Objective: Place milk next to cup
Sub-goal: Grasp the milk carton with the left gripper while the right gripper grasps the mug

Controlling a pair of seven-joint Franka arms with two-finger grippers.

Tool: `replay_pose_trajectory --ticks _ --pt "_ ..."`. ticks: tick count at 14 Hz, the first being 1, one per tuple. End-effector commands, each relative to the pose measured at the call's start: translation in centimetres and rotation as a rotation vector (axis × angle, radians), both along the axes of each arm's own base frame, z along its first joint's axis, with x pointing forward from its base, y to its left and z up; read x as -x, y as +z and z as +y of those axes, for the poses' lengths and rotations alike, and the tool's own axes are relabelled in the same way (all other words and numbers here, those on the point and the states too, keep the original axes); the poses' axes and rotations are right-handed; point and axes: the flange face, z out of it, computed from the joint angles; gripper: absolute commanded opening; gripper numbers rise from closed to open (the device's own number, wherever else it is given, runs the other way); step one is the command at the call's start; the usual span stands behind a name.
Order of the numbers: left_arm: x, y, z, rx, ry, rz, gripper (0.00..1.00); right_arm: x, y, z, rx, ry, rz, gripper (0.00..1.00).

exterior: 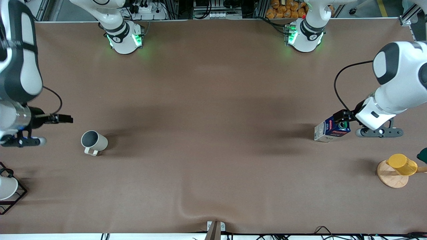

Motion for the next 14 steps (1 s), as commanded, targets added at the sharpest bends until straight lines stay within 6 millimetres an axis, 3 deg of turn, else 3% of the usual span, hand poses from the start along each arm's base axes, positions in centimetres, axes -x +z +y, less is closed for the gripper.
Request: replay_pose_trajectory --ticks 1,8,10,13,14 --pt "1.0 -2.2 0.4 -0.019 -0.023 -0.014 1.00 -1.7 -4.2 -2.2 -0.022 0.065 -0.027 1.00" --pt "0.6 -6.0 2.3 -0.014 -0.054 0.015 1.00 -2.8 -12.5 -2.0 -0.033 0.086 -0.003 1.00" --pt "0.4 -6.9 2.3 -0.013 -0.054 0.023 1.00 -2.9 -16.2 -2.1 -0.035 0.090 0.011 1.00" --pt "0.4 -7.4 2.6 -0.031 -0.071 0.028 1.00 -2.9 -16.5 -1.9 -0.035 0.092 0.014 1.00" --pt "0.5 -7.4 2.7 -0.063 -0.095 0.029 1.00 -2.8 -17.3 -0.9 -0.039 0.104 0.029 0.42"
